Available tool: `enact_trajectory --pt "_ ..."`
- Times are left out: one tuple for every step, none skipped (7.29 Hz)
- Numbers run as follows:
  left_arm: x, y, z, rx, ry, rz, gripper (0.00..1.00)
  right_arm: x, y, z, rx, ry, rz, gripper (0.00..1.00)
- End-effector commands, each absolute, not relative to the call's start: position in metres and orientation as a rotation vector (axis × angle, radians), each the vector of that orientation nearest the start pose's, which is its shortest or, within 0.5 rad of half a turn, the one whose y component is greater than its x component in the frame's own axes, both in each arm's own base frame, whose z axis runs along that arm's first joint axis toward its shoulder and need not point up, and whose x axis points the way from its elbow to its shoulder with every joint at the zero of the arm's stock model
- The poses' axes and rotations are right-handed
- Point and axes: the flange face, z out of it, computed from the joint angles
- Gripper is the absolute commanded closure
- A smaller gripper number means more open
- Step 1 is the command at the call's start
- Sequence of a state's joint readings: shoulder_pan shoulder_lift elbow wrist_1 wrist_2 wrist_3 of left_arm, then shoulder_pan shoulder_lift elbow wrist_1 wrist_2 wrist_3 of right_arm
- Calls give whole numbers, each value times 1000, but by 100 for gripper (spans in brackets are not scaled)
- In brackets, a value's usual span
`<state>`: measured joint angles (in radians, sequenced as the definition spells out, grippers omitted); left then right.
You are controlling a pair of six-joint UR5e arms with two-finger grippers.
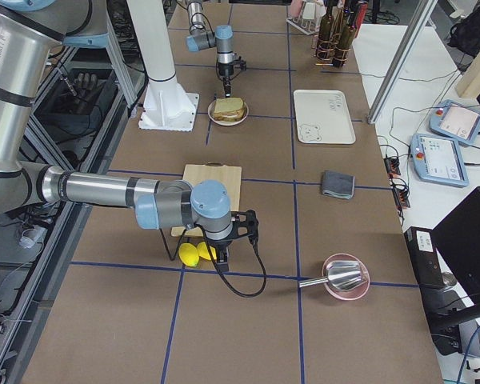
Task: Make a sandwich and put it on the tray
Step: 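Reach the left gripper to the white plate rim and grasp it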
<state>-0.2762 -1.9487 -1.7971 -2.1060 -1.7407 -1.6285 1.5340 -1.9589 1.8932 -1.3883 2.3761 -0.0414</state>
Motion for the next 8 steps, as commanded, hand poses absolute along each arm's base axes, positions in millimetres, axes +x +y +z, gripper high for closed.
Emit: enact_trajectory --pt "557 -279 284 -26 1148 -199 80 49 -340 638 112 -805 -121 0" --pt "557 -279 284 -25 1148 -199 95 49 -341 638 114 -805 -121 0" --pt "557 -279 284 -25 1148 -199 100 49 -341 638 114 -805 -121 0" --pt "556 -279 283 -25 1151 -199 100 49 -341 638 114 -805 -121 0" --pt "549 -279 273 -24 1173 -196 100 49 -342 637 114 -805 -121 0" --pt "542 -279 264 -16 1195 -197 100 49 -342 638 114 -805 -121 0" --pt "529 -291 256 3 1215 -219 100 49 -342 638 114 -802 -120 0" --pt "514 -308 248 26 1236 -243 100 49 -344 637 117 -799 -120 0"
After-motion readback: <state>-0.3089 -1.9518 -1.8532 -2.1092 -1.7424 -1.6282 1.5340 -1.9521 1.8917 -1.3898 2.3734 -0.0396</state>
